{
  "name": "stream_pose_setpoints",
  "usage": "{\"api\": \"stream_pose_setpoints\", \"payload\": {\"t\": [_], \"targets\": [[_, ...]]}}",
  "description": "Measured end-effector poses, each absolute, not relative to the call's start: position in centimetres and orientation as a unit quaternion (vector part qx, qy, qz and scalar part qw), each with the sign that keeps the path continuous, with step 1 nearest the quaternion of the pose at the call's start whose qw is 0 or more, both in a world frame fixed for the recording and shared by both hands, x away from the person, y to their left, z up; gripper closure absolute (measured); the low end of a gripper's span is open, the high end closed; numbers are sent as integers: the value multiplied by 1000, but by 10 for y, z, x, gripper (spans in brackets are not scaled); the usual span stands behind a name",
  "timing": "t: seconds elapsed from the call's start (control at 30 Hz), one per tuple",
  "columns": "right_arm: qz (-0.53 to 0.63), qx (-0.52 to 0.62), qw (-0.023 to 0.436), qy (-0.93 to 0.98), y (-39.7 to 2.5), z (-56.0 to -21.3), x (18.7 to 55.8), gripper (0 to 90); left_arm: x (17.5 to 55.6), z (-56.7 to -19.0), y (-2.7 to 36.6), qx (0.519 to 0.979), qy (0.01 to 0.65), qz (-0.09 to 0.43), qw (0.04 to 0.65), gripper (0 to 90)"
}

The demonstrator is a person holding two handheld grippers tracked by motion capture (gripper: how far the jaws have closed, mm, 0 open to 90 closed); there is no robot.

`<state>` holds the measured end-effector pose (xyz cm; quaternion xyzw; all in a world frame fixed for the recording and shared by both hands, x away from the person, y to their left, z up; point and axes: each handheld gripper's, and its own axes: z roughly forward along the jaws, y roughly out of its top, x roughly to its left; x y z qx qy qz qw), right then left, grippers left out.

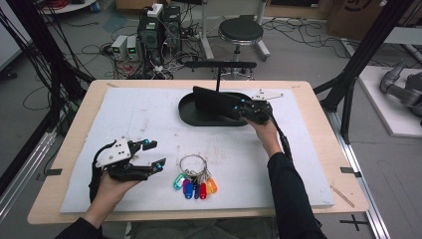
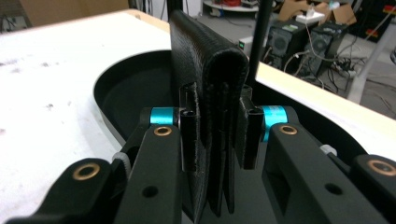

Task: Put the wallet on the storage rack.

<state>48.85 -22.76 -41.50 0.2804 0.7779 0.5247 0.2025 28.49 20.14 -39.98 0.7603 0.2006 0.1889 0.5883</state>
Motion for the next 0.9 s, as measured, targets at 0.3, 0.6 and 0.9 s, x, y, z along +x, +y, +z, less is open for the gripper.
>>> {"api": "stream_pose_setpoints", "payload": {"t": [0.3, 0.6, 0.9], "targets": [[492, 301, 197, 792, -238, -423, 494, 734, 285, -400, 202, 760, 201, 190, 588, 338], [451, 301, 214, 813, -235, -425, 493, 640, 285, -401, 201, 764, 199, 189, 585, 338], [440, 328, 255, 796, -242, -411, 483, 380, 285, -401, 202, 764, 200, 192, 583, 336]]}}
